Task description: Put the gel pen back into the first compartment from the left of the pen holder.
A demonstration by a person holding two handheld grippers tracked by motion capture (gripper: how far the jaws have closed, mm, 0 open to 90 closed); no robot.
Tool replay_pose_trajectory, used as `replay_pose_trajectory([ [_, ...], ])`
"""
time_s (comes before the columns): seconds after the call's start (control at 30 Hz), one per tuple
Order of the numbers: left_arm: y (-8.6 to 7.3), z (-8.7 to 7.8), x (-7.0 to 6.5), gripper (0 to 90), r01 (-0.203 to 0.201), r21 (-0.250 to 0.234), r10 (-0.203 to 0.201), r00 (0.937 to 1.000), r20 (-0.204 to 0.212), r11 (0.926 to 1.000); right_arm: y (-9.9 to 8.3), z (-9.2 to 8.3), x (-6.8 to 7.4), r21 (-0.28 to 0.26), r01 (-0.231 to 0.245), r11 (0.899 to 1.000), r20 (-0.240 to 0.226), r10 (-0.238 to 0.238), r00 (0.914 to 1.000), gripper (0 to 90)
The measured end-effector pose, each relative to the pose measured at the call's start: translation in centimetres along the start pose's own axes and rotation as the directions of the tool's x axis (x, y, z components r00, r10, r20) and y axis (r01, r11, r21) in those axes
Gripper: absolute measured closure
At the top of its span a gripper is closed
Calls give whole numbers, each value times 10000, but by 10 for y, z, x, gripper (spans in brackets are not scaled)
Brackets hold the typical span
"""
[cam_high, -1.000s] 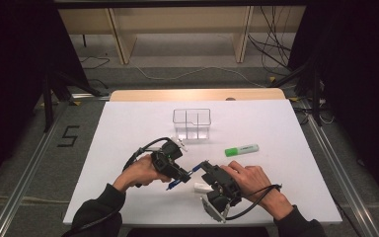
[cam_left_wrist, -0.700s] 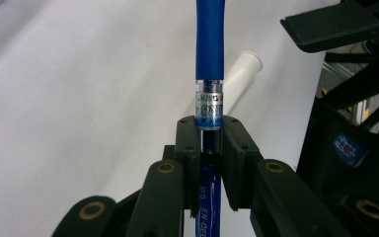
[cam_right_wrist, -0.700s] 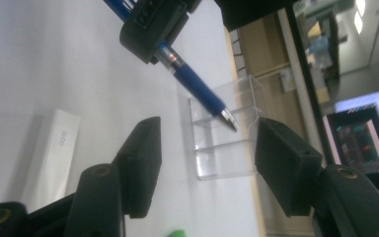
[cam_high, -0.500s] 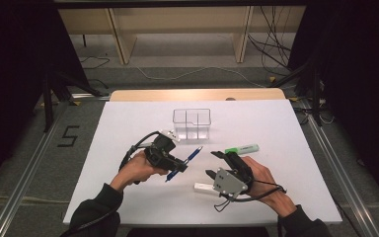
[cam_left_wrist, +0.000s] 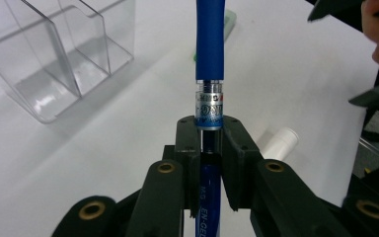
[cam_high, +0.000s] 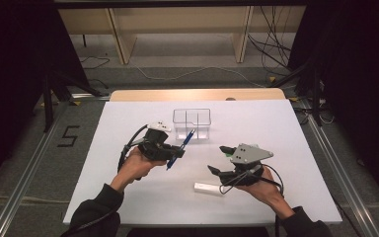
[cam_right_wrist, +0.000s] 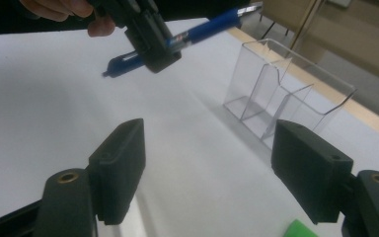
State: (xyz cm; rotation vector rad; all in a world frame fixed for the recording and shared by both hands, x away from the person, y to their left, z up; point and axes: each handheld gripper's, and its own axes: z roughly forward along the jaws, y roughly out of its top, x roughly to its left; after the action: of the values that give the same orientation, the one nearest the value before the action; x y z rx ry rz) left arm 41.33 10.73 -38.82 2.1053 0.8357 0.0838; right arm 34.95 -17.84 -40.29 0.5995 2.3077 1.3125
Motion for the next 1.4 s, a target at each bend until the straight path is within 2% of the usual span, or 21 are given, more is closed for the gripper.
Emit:
replay_pose_trajectory([
  [0.07, 1, -3, 1, 788, 8, -192, -11, 9999, -162, 9998, -2, 0, -2, -150, -357, 9993, -231, 353, 9991, 296],
  [0.2, 2, -6, 3, 787, 240, -929, -288, 9983, -512, 9954, -5, -1, -4, -251, -913, 9955, -461, 901, 9949, 290],
  [0.4, 2, -6, 10, 787, 588, -1764, -763, 9926, -941, 9826, -10, -2, -3, -266, -1273, 9915, -511, 1259, 9907, 270],
  [0.53, 4, -6, 17, 787, 866, -2250, -1142, 9870, -1128, 9705, -13, -4, -4, -329, -1645, 9858, -644, 1622, 9847, 256],
  [0.63, 7, -5, 20, 787, 922, -2422, -1255, 9840, -1262, 9659, -15, -5, -4, -329, -1850, 9822, -764, 1821, 9803, 250],
  [0.67, 9, -5, 22, 787, 857, -2437, -1208, 9837, -1331, 9661, -15, -5, -4, -305, -1838, 9825, -763, 1810, 9805, 250],
  [0.87, 20, -2, 28, 787, 939, -2801, -1419, 9774, -1565, 9554, -17, -8, -1, -231, -1812, 9832, -817, 1787, 9805, 251],
  [0.93, 24, -2, 31, 787, 875, -2795, -1371, 9771, -1629, 9562, -19, -8, -1, -232, -1808, 9833, -819, 1783, 9806, 251],
  [1.4, 43, -4, 49, 787, 856, -3294, -1592, 9661, -2033, 9403, -22, -10, -1, -191, -2034, 9789, -923, 2008, 9753, 214],
])
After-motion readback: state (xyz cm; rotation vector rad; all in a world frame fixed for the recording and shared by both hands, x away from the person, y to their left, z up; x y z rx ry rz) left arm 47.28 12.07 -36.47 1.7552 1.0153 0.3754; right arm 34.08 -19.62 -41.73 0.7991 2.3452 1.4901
